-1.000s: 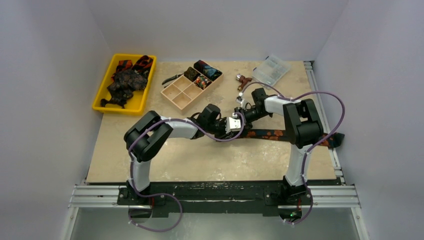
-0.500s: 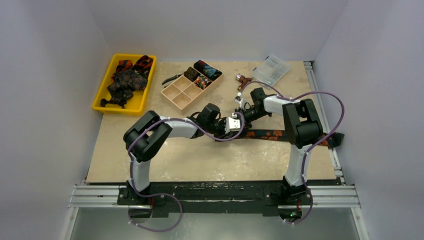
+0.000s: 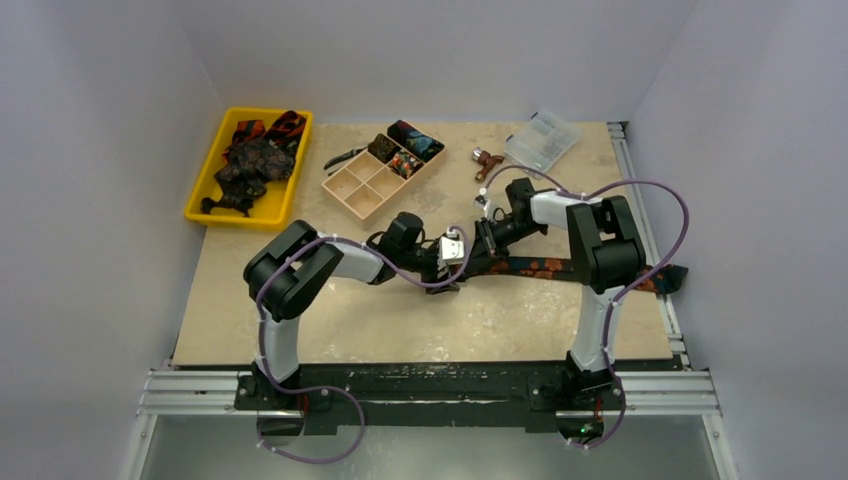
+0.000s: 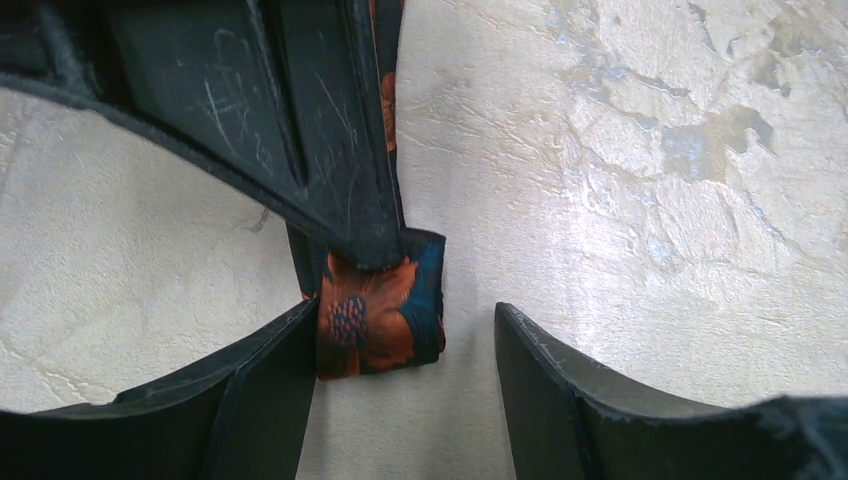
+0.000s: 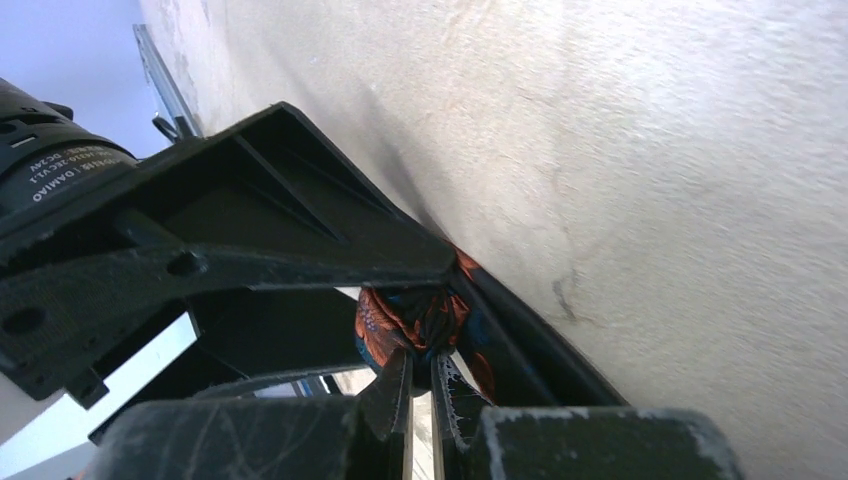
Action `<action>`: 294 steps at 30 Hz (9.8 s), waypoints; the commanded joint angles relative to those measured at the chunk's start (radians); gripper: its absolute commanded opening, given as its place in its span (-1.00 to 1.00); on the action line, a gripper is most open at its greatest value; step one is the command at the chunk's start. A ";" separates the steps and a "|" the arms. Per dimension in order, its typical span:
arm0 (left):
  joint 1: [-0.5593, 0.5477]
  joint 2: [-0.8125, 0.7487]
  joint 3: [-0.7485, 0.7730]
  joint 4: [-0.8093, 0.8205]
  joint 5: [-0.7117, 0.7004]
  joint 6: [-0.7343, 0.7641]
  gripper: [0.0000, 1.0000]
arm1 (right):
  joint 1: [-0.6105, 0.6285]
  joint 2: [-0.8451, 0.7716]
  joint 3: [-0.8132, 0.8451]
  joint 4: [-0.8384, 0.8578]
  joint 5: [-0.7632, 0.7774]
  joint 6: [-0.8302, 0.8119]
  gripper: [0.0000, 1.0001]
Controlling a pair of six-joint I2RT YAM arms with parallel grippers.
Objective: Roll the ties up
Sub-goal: Roll the tie at the center of the board.
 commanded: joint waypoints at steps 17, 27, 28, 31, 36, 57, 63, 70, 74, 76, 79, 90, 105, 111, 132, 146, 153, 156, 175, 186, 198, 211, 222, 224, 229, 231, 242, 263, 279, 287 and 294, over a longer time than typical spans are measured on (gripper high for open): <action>-0.028 0.096 -0.047 0.281 -0.051 -0.179 0.26 | -0.055 0.083 0.033 -0.076 0.232 -0.150 -1.00; -0.029 -0.037 -0.099 0.225 -0.060 -0.117 0.34 | -0.026 0.088 0.049 -0.094 0.252 -0.189 -1.00; -0.020 -0.060 -0.104 0.213 -0.054 -0.126 0.37 | -0.024 0.088 0.051 -0.098 0.254 -0.196 -1.00; -0.002 -0.119 -0.125 0.190 -0.044 -0.139 0.43 | -0.013 0.086 0.053 -0.108 0.254 -0.217 -1.00; -0.005 -0.144 -0.096 0.123 -0.021 -0.120 0.51 | 0.019 0.085 0.053 -0.114 0.234 -0.229 -1.00; -0.070 -0.039 0.043 -0.136 -0.132 0.021 -0.14 | 0.060 0.055 0.049 -0.137 0.170 -0.218 -1.00; -0.070 -0.035 0.021 -0.157 -0.166 0.049 -0.64 | 0.060 0.032 0.079 -0.186 0.136 -0.239 -1.00; -0.065 -0.012 0.011 -0.162 -0.148 0.055 -0.91 | 0.034 -0.020 0.204 -0.340 -0.007 -0.271 -0.77; -0.053 -0.003 0.004 -0.151 -0.118 0.045 -0.95 | 0.020 -0.024 0.211 -0.331 -0.003 -0.227 -0.77; -0.049 0.001 0.003 -0.148 -0.116 0.037 -0.96 | 0.020 -0.012 0.193 -0.320 0.035 -0.225 -0.78; -0.040 0.003 0.009 -0.145 -0.116 0.010 -0.98 | 0.019 0.002 0.156 -0.295 0.110 -0.221 -0.82; 0.001 -0.062 -0.018 0.059 -0.074 -0.242 -0.98 | 0.020 0.082 0.099 -0.181 0.374 -0.189 -0.86; 0.005 -0.065 -0.062 0.179 -0.258 -0.286 -0.94 | 0.020 0.082 0.060 -0.173 0.408 -0.223 -0.91; 0.003 -0.084 -0.117 0.044 -0.193 -0.142 -0.94 | 0.020 0.091 0.074 -0.173 0.415 -0.236 -0.90; 0.024 -0.088 0.062 -0.036 -0.091 -0.269 -0.87 | 0.020 0.109 0.087 -0.178 0.414 -0.246 -0.83; 0.023 -0.035 0.049 -0.256 -0.106 -0.072 -0.88 | 0.020 0.114 0.084 -0.174 0.408 -0.231 -0.82; 0.014 -0.007 0.059 -0.350 -0.191 -0.002 -0.85 | 0.020 0.055 0.119 -0.231 0.177 -0.236 -0.53; 0.007 -0.007 0.058 -0.356 -0.215 0.005 -0.83 | 0.020 0.024 0.137 -0.234 0.038 -0.190 -0.33; -0.010 0.001 0.062 -0.364 -0.242 -0.009 -0.79 | 0.048 -0.012 0.125 -0.063 -0.058 0.098 -0.11; -0.012 0.008 0.076 -0.377 -0.253 -0.004 -0.75 | 0.073 0.039 0.122 -0.097 0.007 0.043 -0.59; -0.012 0.005 0.060 -0.377 -0.250 0.012 -0.76 | -0.031 -0.109 0.187 -0.232 0.243 -0.205 -0.27; -0.012 0.012 0.066 -0.373 -0.248 -0.005 -0.76 | -0.010 0.005 0.269 -0.283 0.391 -0.254 -0.52; -0.012 0.010 0.064 -0.377 -0.249 0.024 -0.76 | 0.000 -0.037 0.236 -0.373 0.409 -0.362 -0.64; -0.012 0.011 0.067 -0.377 -0.248 0.030 -0.76 | 0.000 -0.032 0.239 -0.379 0.420 -0.366 -0.63; -0.013 0.006 0.068 -0.412 -0.249 0.040 -0.75 | 0.000 -0.041 0.253 -0.356 0.372 -0.333 -0.50; -0.014 0.003 0.069 -0.419 -0.253 0.050 -0.75 | -0.001 -0.060 0.263 -0.339 0.341 -0.311 -0.46; -0.017 0.006 0.131 -0.572 -0.277 0.131 -0.76 | -0.001 -0.088 0.188 -0.321 0.189 -0.268 -0.34; -0.019 0.023 0.110 -0.554 -0.285 0.047 -0.67 | -0.002 -0.127 0.051 -0.328 0.069 -0.257 -0.60; -0.019 0.023 0.117 -0.567 -0.282 0.074 -0.67 | -0.004 -0.061 0.104 -0.178 0.154 -0.167 -0.39; -0.020 0.025 0.115 -0.565 -0.284 0.073 -0.67 | -0.002 -0.098 0.087 -0.294 0.092 -0.249 -0.46; -0.019 0.025 0.119 -0.563 -0.288 0.070 -0.67 | -0.001 -0.115 -0.047 -0.213 0.128 -0.234 -0.45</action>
